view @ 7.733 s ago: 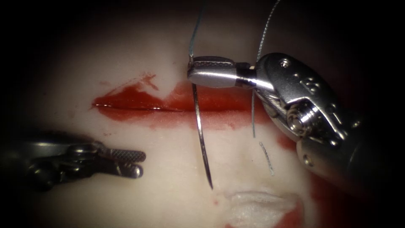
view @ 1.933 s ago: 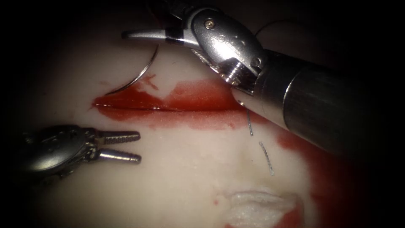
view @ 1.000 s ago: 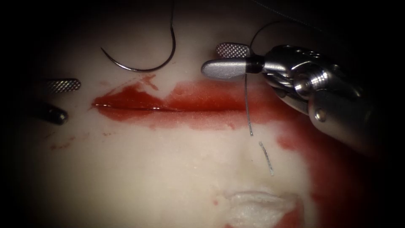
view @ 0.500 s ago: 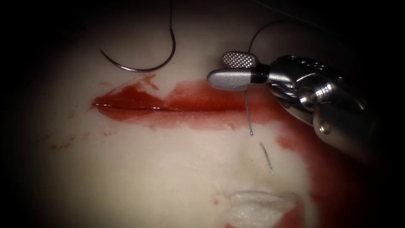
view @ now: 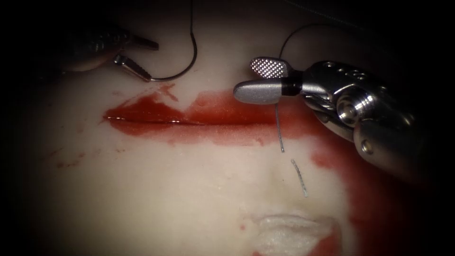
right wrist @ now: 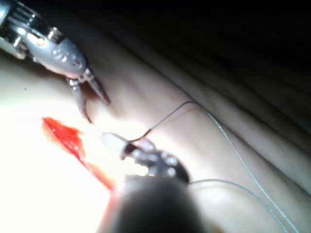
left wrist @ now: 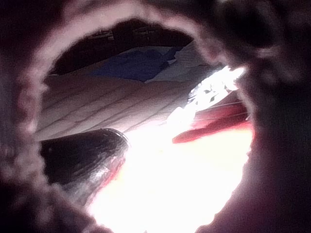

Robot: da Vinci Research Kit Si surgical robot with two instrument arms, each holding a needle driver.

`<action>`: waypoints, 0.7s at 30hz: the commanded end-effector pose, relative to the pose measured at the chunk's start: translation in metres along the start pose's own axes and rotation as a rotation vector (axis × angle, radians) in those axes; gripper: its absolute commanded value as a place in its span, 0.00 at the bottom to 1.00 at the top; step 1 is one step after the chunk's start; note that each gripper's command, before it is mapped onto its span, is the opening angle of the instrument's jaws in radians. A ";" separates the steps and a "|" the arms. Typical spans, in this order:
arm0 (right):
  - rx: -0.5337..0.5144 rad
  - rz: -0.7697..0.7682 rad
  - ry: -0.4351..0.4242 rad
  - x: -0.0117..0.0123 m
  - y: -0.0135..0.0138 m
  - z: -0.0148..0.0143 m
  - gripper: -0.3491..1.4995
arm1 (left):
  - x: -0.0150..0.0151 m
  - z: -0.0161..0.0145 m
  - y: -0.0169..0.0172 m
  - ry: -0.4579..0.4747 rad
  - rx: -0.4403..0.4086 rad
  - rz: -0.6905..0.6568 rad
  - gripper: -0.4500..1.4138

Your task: Wound Closure

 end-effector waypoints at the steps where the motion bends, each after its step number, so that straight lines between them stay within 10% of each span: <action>1: 0.003 -0.004 0.004 0.0009 0.0002 0.0010 0.56 | -0.0006 -0.0003 0.0011 -0.004 -0.005 0.009 0.31; 16: 0.002 0.002 0.003 0.0013 -0.0001 0.0009 0.60 | 0.0007 0.0010 -0.0002 0.029 0.039 -0.066 0.25; 21: 0.002 0.005 0.002 0.0013 -0.0003 0.0009 0.60 | 0.0016 0.0019 -0.0003 0.055 0.042 -0.133 0.00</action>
